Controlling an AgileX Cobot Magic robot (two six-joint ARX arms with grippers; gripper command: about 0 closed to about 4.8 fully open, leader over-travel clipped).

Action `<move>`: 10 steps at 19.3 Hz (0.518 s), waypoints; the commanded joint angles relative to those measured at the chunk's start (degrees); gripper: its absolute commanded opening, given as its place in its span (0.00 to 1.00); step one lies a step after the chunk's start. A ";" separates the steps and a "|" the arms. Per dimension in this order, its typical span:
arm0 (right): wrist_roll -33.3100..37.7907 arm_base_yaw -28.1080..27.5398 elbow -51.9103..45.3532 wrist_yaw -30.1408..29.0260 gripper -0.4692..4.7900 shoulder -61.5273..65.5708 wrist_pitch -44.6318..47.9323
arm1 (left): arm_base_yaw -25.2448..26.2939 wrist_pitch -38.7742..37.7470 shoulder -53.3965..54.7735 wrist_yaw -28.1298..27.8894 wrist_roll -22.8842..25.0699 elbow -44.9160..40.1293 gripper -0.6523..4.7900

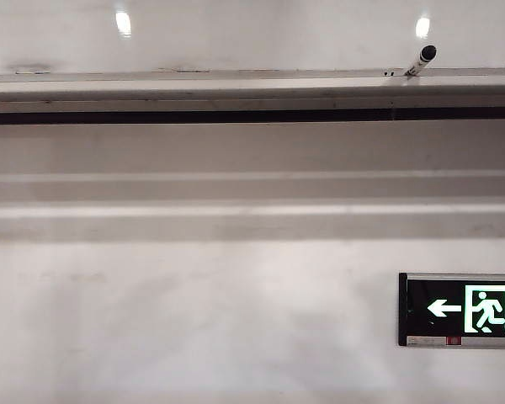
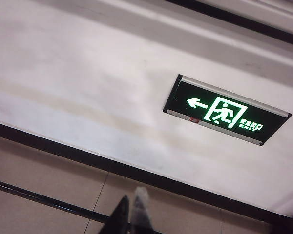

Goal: Wipe the whiteboard clean using the black magnetic whiteboard eraser attached to the whiteboard.

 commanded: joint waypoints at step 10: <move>0.22 -15.06 -20.33 -8.98 0.12 -16.00 23.74 | 0.04 0.70 -0.07 0.22 0.04 0.02 0.12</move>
